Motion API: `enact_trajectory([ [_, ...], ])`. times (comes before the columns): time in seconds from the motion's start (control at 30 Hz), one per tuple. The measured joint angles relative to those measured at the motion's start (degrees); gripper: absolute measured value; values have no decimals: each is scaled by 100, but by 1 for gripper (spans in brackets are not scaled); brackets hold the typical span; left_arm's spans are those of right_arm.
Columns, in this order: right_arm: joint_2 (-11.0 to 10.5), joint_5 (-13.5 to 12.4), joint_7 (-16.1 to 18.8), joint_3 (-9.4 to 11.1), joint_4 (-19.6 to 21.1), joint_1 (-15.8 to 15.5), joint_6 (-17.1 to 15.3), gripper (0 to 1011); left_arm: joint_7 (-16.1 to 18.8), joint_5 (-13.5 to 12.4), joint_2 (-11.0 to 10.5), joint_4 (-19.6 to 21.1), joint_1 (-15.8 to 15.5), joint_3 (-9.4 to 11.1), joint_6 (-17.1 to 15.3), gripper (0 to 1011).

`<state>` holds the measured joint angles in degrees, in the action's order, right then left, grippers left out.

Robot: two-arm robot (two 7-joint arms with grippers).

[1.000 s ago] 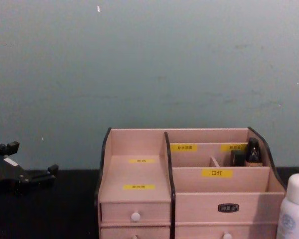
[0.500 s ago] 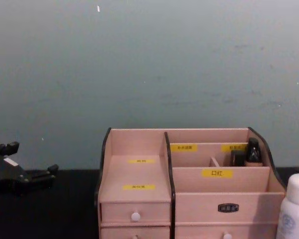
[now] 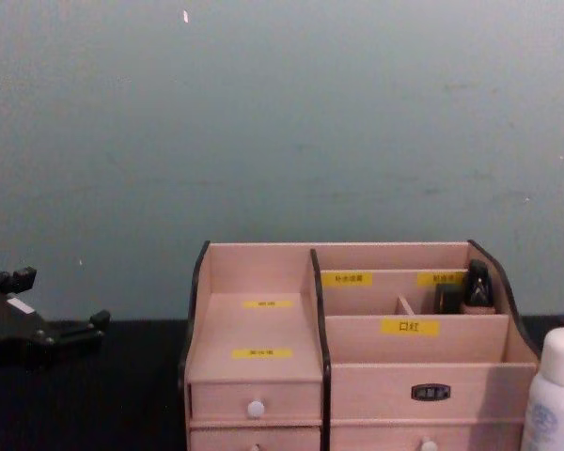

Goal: Pick up the facial cleanser and watermelon frost from the table and place them into the tiered storage box.

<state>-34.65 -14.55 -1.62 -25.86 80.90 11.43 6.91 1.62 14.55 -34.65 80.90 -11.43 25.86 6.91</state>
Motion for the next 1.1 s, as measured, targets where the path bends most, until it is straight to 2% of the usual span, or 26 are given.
enact_trajectory([
  [0.17, 0, 0, 0, 1, 0, 0, 0, 1000, 0, 0, 0, 0, 0, 0, 0, 1001],
  [0.3, 14, -9, 58, 92, 38, -57, 1, 1000, 0, 0, 0, 0, 0, 0, 0, 1001],
  [0.57, -148, -143, 155, 353, 452, -424, -109, 1000, 0, 0, 0, 0, 0, 0, 0, 1001],
  [0.63, -247, -243, 203, 478, 688, -668, -181, 1000, 0, 0, 0, 0, 0, 0, 0, 1001],
  [0.67, -247, -243, 203, 478, 688, -668, -181, 1000, 0, 0, 0, 0, 0, 0, 0, 1001],
  [0.8, -445, -558, 357, 746, 1131, -1187, -318, 1000, 0, 0, 0, 0, 0, 0, 0, 1001],
  [0.87, -478, -613, 381, 794, 1203, -1271, -334, 1000, 0, 0, 0, 0, 0, 0, 0, 1001],
  [0.97, -629, -824, 501, 984, 1504, -1672, -399, 1000, 0, 0, 0, 0, 0, 0, 0, 1001],
  [1.0, -629, -824, 501, 984, 1504, -1672, -399, 1000, 0, 0, 0, 0, -1, 0, 0, 1001],
  [1.1, -728, -962, 596, 1112, 1748, -1956, -464, 1000, 0, 0, 0, 0, 0, 0, 0, 1001],
])
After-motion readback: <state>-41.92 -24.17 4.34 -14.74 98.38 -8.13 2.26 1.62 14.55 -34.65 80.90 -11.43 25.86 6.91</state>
